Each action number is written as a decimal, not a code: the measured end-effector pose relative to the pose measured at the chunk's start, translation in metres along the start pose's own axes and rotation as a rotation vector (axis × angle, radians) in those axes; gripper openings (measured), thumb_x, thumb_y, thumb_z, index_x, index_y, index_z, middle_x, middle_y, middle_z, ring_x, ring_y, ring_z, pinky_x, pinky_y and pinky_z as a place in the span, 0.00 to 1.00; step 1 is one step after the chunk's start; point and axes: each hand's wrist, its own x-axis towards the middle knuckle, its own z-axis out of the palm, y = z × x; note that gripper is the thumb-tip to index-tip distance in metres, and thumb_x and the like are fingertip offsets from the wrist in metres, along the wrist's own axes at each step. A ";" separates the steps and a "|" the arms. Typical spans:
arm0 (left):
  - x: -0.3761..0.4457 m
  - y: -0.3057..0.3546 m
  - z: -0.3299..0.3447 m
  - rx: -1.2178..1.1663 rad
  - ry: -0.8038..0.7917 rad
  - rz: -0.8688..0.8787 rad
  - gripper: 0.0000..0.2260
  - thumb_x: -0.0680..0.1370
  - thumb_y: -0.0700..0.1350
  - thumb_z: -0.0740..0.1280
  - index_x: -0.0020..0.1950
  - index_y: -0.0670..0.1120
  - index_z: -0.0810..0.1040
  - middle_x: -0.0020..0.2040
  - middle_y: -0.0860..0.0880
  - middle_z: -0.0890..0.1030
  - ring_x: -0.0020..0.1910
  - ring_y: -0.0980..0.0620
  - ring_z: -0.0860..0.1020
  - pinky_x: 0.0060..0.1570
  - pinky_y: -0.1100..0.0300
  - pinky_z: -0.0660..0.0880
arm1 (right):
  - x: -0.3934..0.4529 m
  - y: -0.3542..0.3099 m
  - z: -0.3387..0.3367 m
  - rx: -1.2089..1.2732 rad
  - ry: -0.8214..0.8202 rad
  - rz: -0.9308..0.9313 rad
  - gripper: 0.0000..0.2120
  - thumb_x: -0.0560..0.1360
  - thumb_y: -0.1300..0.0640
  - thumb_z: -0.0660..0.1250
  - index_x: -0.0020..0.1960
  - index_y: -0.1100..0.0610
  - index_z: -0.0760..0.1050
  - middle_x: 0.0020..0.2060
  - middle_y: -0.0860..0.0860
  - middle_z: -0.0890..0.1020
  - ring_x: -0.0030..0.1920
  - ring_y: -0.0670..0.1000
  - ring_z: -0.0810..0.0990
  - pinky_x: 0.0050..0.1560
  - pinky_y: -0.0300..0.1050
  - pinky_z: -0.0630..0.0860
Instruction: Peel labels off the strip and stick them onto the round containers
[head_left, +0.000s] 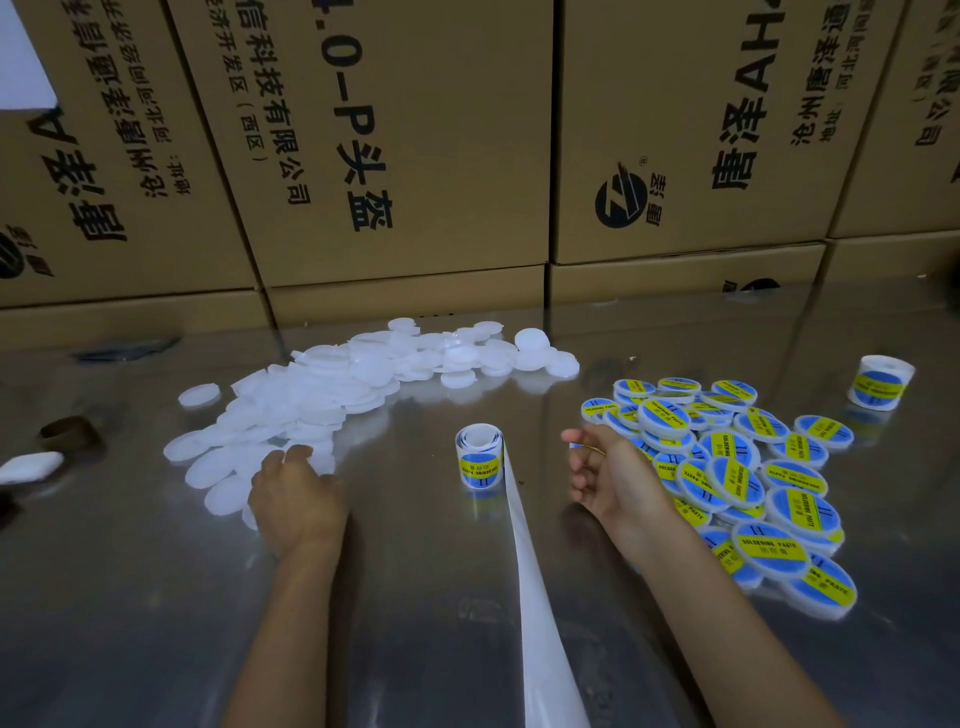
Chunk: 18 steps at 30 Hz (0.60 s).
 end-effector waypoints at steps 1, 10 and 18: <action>0.000 0.000 -0.001 -0.018 0.003 -0.002 0.18 0.75 0.34 0.69 0.65 0.36 0.78 0.64 0.33 0.76 0.64 0.32 0.72 0.65 0.41 0.69 | 0.000 0.000 0.000 -0.007 -0.003 0.004 0.12 0.82 0.54 0.59 0.44 0.57 0.77 0.24 0.49 0.70 0.22 0.46 0.65 0.26 0.39 0.64; -0.002 0.007 -0.001 -0.002 0.041 0.042 0.08 0.73 0.37 0.74 0.52 0.42 0.82 0.61 0.37 0.78 0.62 0.35 0.71 0.62 0.40 0.69 | 0.002 0.002 0.001 -0.032 0.001 0.014 0.11 0.81 0.55 0.60 0.43 0.57 0.77 0.23 0.49 0.71 0.22 0.46 0.66 0.26 0.39 0.65; -0.001 0.018 0.000 -0.276 0.049 0.035 0.08 0.80 0.43 0.69 0.57 0.41 0.78 0.55 0.37 0.82 0.56 0.35 0.78 0.56 0.46 0.75 | 0.004 0.003 0.000 -0.039 -0.003 0.014 0.11 0.80 0.55 0.60 0.42 0.57 0.77 0.23 0.48 0.72 0.21 0.45 0.67 0.24 0.39 0.66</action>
